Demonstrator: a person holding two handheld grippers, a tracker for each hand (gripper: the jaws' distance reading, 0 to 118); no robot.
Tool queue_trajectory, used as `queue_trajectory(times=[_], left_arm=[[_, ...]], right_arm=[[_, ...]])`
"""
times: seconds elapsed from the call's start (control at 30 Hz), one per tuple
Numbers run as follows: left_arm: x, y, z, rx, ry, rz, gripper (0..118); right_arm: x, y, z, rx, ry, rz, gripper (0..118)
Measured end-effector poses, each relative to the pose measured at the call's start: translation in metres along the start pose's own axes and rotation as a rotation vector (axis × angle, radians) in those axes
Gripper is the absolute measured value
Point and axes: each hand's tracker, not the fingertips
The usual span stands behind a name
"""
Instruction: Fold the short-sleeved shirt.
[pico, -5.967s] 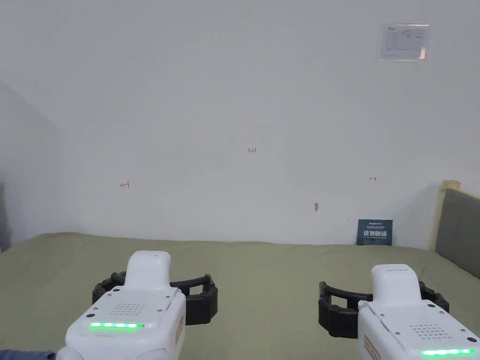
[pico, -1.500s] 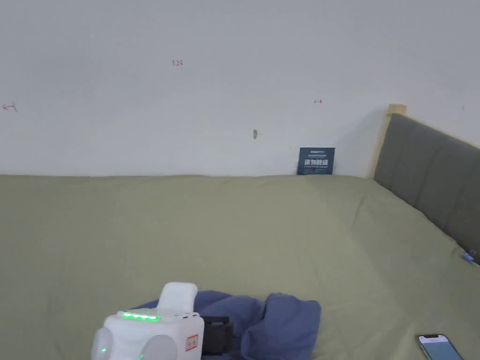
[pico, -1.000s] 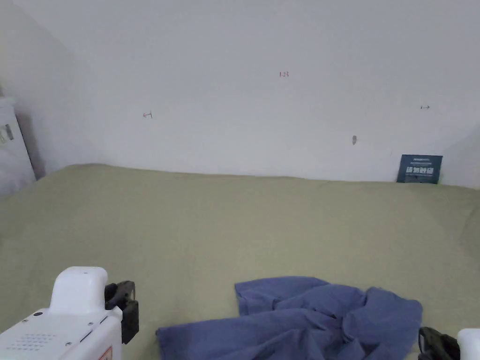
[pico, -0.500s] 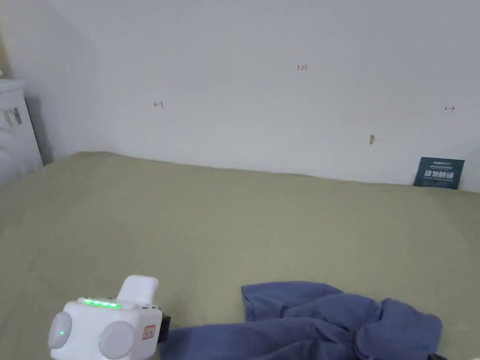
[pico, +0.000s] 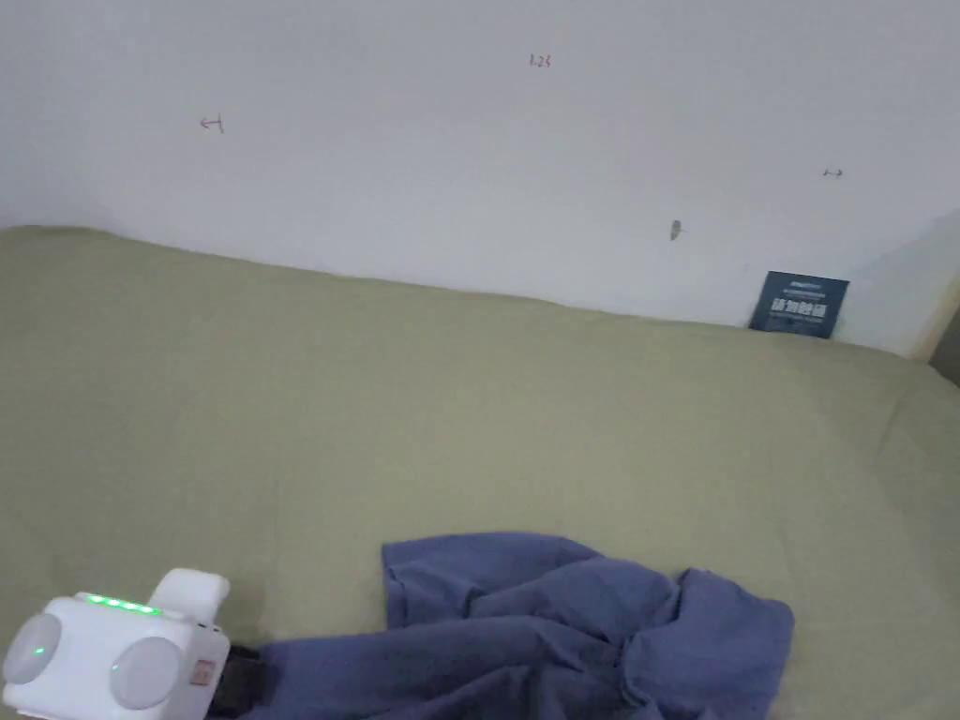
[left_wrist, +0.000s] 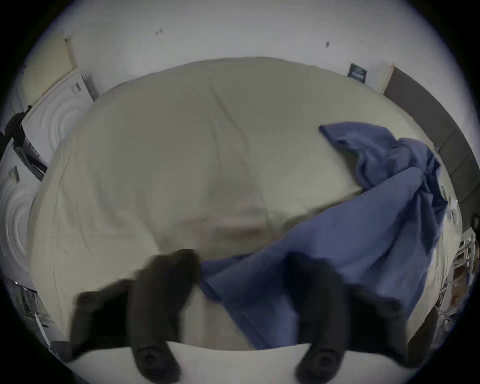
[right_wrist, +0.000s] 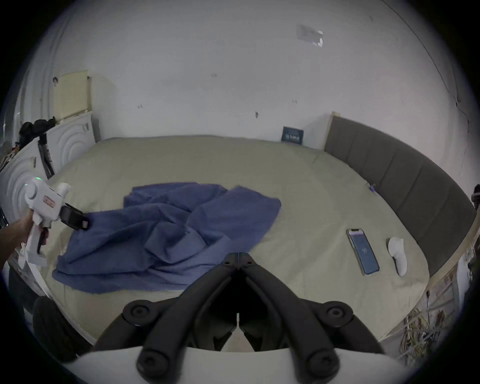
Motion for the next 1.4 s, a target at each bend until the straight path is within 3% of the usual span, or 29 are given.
queue_trajectory(times=[0.07, 0.3, 0.43, 0.47, 0.53, 0.6, 0.63, 0.67, 0.73, 0.83, 0.87, 0.9, 0.93, 0.97, 1.03, 1.13, 1.4], left_arm=[[0.004, 0.0, 0.004, 0.013, -0.027, -0.015, 5], [0.008, -0.001, 0.007, 0.012, -0.034, -0.011, 5], [0.007, -0.002, 0.003, 0.001, -0.043, -0.002, 5], [0.007, -0.002, 0.003, -0.002, -0.042, -0.005, 5], [0.013, 0.0, 0.01, -0.005, -0.04, -0.012, 5], [0.013, 0.0, 0.009, -0.013, -0.038, -0.02, 5], [0.014, 0.002, 0.009, -0.015, -0.037, -0.022, 5], [0.014, 0.002, 0.009, -0.016, -0.037, -0.024, 5], [0.014, 0.0, 0.009, -0.017, -0.036, -0.021, 5], [0.01, 0.002, 0.005, -0.016, -0.033, -0.012, 5], [0.01, 0.002, 0.006, -0.017, -0.033, -0.011, 5], [0.009, 0.004, 0.006, -0.02, -0.034, -0.004, 5], [0.005, 0.006, 0.01, -0.022, -0.04, 0.017, 5], [0.0, 0.008, 0.016, -0.018, -0.047, 0.041, 5], [-0.011, 0.014, 0.041, 0.061, -0.033, 0.066, 5], [-0.037, 0.024, 0.1, 0.163, -0.007, 0.111, 5], [-0.089, 0.043, 0.273, 0.41, 0.143, 0.101, 5]], right_arm=[[0.011, 0.006, -0.018, -0.016, -0.022, 0.008, 0], [0.066, 0.063, -0.115, -0.071, -0.031, -0.02, 0], [0.093, 0.091, -0.188, -0.172, 0.015, -0.119, 0], [0.097, 0.096, -0.203, -0.194, 0.022, -0.136, 11], [0.099, 0.102, -0.227, -0.267, -0.037, -0.12, 83], [0.102, 0.101, -0.25, -0.344, -0.011, -0.105, 111], [0.104, 0.099, -0.259, -0.296, -0.029, -0.107, 115], [0.1, 0.097, -0.265, -0.36, -0.021, -0.104, 108], [0.096, 0.09, -0.281, -0.416, -0.039, -0.072, 108], [0.092, 0.087, -0.273, -0.397, -0.05, -0.055, 101], [0.091, 0.09, -0.267, -0.392, -0.024, -0.08, 73], [0.089, 0.094, -0.257, -0.373, 0.031, -0.124, 30], [0.084, 0.1, -0.243, -0.339, 0.033, -0.126, 0], [0.08, 0.105, -0.225, -0.292, -0.044, -0.074, 0], [0.085, 0.118, -0.194, -0.256, 0.036, -0.082, 0], [0.101, 0.143, -0.136, -0.137, -0.001, -0.104, 0], [0.134, 0.197, 0.031, 0.135, 0.011, -0.128, 0]])
